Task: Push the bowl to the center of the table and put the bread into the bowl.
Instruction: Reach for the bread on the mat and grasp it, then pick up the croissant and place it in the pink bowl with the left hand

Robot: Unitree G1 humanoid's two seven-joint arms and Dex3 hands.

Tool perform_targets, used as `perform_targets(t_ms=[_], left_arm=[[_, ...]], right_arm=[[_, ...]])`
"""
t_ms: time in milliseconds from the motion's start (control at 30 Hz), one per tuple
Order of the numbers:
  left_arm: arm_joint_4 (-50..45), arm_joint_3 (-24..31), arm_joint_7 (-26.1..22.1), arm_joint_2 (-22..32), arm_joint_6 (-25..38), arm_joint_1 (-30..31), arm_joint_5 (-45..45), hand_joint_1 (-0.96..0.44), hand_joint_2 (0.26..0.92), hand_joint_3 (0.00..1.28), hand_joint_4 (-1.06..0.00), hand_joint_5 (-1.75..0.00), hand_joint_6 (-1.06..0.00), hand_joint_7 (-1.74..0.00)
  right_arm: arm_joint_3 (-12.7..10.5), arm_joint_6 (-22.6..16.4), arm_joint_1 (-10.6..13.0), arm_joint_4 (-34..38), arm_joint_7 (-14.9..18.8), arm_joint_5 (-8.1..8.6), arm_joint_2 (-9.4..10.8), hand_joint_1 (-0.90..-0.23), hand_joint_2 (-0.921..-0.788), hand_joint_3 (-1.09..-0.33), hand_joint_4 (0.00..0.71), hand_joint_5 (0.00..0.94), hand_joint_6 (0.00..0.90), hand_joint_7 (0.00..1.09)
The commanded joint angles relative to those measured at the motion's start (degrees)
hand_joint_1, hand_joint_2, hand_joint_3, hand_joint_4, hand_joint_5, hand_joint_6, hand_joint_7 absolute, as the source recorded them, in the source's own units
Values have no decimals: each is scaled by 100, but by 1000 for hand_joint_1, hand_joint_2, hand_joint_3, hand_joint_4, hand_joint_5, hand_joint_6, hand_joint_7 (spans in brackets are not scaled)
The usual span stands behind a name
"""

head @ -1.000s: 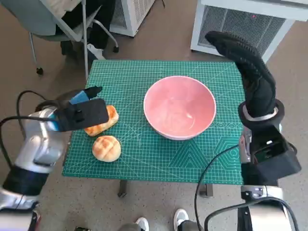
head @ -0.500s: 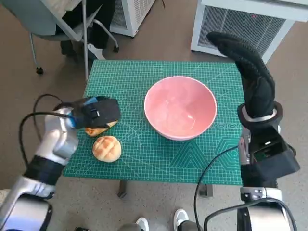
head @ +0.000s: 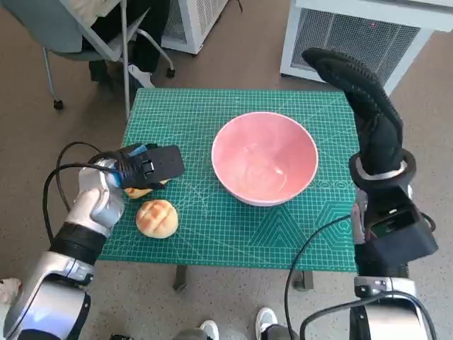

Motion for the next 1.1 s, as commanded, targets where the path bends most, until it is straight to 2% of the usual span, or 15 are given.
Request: perform_targets(t_ms=[33, 100, 233, 433, 567, 733, 900, 1100], left_arm=[[179, 63, 208, -68, -254, 19, -29, -407, 908, 46, -597, -1028, -644, -842], [133, 172, 339, -50, -356, 35, -102, -168, 909, 34, -676, -1076, -683, -993], [16, 464, 659, -22, -610, 95, -299, -36, 909, 24, -719, -1108, -717, -1059], [-564, 932, 1079, 79, -946, 189, -543, -5, 911, 21, -742, -1149, -715, -1033], [-1207, 1238, 1294, 157, -1178, 287, -654, -1, 918, 39, -730, -1136, -655, -1122], [-1976, 1612, 1594, 155, -1557, 294, -780, 0, 910, 48, -751, -1085, -645, -1163], [-2483, 1813, 1666, 52, -1720, 121, -902, 1, 909, 48, -759, -1088, -644, -1152], [-3100, 1840, 1627, -213, -1614, -142, -980, 0, 906, 42, -766, -1082, -662, -1132]], right_arm=[[2, 38, 154, 20, -44, -50, -66, -535, -921, -780, 280, 1, -1, 664], [6, 45, 156, 14, -34, -34, -73, -537, -921, -782, 279, 0, -1, 662], [13, 67, 176, -32, -34, -27, -79, -539, -921, -783, 278, 0, 0, 662], [8, 97, 205, -93, -45, -22, -88, -538, -921, -785, 278, 0, -1, 668], [5, 112, 228, -138, -30, 19, -103, -538, -921, -785, 278, 0, -1, 669], [5, 130, 268, -232, -24, 57, -99, -550, -921, -782, 278, 0, -1, 670], [-2, 164, 300, -292, -19, 93, -97, -553, -921, -780, 278, 0, -1, 671], [-18, 182, 303, -306, 12, 148, -127, -553, -921, -778, 279, 1, -1, 669]])
